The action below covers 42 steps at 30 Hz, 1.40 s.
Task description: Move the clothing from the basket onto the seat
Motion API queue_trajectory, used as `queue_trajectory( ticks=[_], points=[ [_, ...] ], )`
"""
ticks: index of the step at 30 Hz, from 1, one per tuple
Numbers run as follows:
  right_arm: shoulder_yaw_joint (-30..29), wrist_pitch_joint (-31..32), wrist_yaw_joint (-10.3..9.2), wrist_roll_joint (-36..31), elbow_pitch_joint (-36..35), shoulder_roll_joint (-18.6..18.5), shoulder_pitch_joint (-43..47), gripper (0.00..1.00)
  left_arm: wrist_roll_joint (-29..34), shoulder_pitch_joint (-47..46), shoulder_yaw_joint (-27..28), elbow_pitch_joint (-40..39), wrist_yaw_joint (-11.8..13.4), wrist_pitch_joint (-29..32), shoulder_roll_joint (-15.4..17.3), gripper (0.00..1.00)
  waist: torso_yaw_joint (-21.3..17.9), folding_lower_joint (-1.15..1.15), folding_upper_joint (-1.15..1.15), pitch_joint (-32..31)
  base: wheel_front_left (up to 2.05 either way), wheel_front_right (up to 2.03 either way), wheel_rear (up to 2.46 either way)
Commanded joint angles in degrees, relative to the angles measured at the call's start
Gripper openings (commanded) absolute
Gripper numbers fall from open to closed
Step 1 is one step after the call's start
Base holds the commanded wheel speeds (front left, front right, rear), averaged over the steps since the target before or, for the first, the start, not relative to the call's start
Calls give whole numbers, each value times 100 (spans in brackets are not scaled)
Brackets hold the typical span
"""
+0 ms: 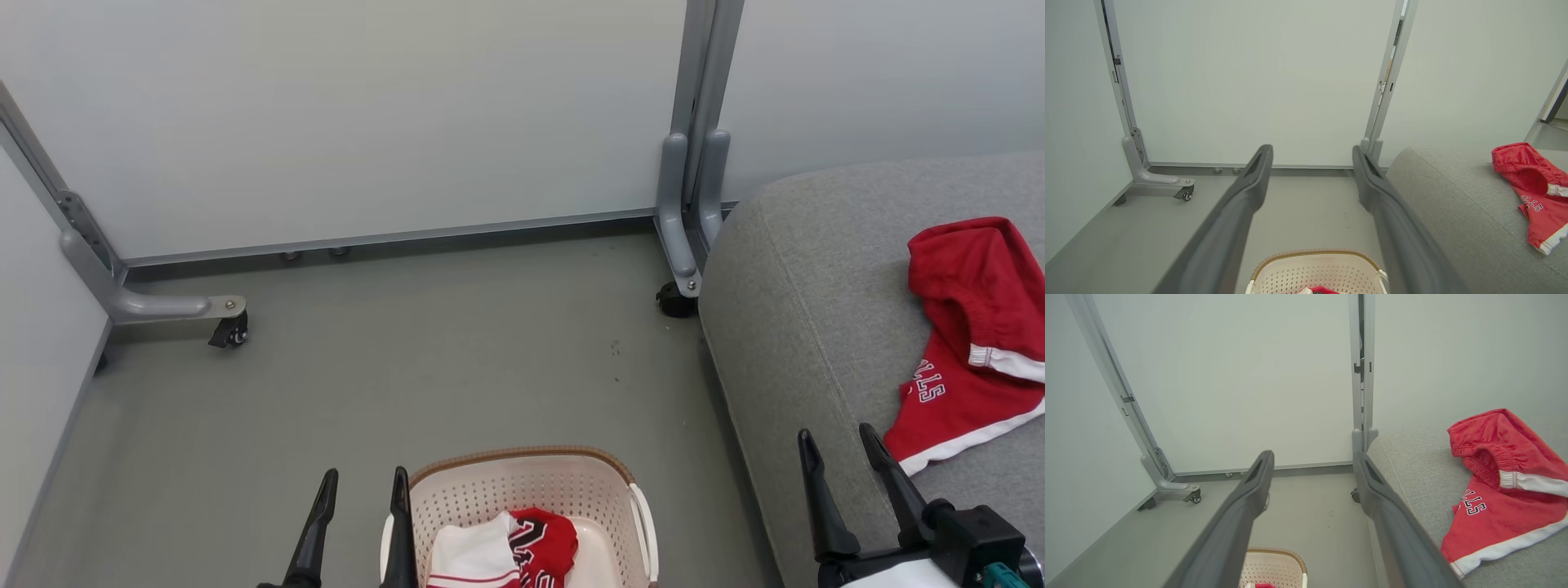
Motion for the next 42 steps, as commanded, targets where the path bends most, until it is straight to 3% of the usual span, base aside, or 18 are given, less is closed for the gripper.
queue_trajectory(
  ticks=[1,42],
  points=[
    [-11,-19,-2,-51,-22,10,111,100,-3,-27,-4,0,18,5,14,100,5,1,0,3,0,0,0],
    [314,-19,-2,-190,45,-158,86,100,66,-178,10,239,18,5,14,100,40,1,0,227,0,0,0]
  ],
)
